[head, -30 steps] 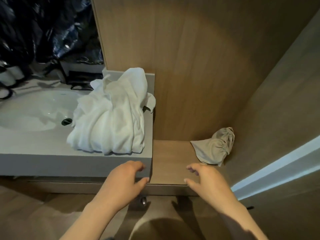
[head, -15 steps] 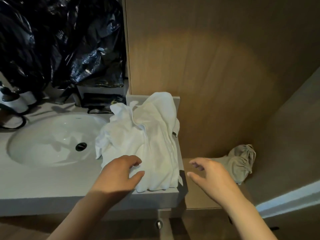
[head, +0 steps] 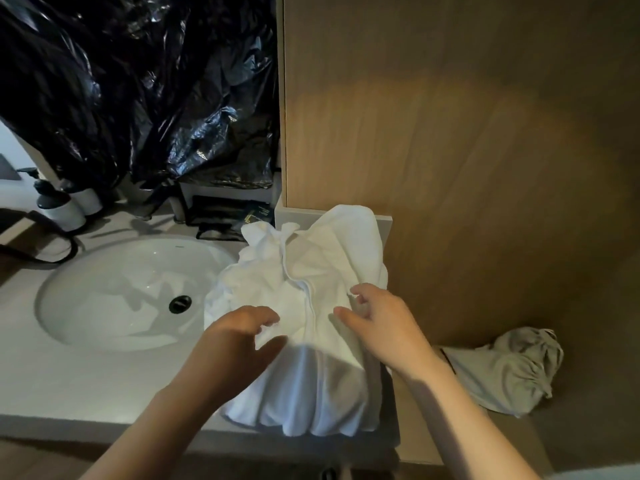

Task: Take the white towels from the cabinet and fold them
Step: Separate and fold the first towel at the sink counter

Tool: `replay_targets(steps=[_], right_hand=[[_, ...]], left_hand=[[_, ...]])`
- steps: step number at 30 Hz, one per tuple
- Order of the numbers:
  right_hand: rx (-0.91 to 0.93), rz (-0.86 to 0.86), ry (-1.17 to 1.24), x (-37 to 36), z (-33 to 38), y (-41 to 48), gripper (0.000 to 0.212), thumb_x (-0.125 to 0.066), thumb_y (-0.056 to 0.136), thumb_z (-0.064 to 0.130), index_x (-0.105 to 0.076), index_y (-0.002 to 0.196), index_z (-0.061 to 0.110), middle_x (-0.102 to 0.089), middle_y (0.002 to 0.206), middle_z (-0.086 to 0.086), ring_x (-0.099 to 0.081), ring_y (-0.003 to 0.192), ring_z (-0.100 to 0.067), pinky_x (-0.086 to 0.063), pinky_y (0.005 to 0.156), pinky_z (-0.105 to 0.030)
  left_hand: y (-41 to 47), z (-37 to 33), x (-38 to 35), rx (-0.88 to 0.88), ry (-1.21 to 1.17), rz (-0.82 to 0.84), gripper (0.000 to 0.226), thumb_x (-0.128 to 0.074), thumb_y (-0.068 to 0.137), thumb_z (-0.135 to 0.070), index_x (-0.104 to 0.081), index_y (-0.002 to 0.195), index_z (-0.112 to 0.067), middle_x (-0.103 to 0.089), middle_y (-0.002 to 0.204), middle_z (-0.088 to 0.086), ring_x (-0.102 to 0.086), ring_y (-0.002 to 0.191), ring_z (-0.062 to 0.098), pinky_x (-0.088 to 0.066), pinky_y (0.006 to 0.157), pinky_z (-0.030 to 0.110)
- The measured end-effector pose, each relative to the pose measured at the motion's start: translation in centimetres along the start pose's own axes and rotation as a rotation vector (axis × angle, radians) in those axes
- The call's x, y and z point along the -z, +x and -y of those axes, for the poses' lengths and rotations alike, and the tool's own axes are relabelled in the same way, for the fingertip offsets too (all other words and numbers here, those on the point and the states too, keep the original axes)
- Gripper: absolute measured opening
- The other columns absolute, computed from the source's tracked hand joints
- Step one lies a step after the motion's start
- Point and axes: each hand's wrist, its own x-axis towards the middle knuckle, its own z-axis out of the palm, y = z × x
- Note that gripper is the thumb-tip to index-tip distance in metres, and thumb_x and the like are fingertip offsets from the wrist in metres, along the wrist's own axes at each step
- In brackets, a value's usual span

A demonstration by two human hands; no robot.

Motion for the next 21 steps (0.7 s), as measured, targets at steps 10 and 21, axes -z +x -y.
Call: replay_targets(steps=[10,21], right_hand=[[-0.136,-0.074,0.207,-2.1,-1.7,1.4,0.044,-0.073,0.082,0.022,-0.036,0.059,0.013,-0.034,0.058,-0.002,-0.033,0.056,-0.013,-0.025,0.056,-0.032],[-0.317,-0.3,0.407,0.0,-5.1,-0.2,0.037,-0.063,0.092,0.031,-0.045,0.067,0.01,-0.041,0.063,-0.004,-0.04,0.061,-0.018,-0.031,0.061,-0.034]], left_hand=[[2.6,1.3,-0.5,0.026,-0.016,0.171,0.038,-0.068,0.078,-0.057,-0.064,0.103,-0.028,-0.058,0.093,-0.016,-0.058,0.08,0.003,-0.05,0.077,0.024],[4.5,2.1,-0.2,-0.024,-0.125,0.185,0.054,-0.066,0.078,-0.059,-0.056,0.12,-0.028,-0.054,0.109,-0.012,-0.058,0.089,0.001,-0.049,0.078,0.021]])
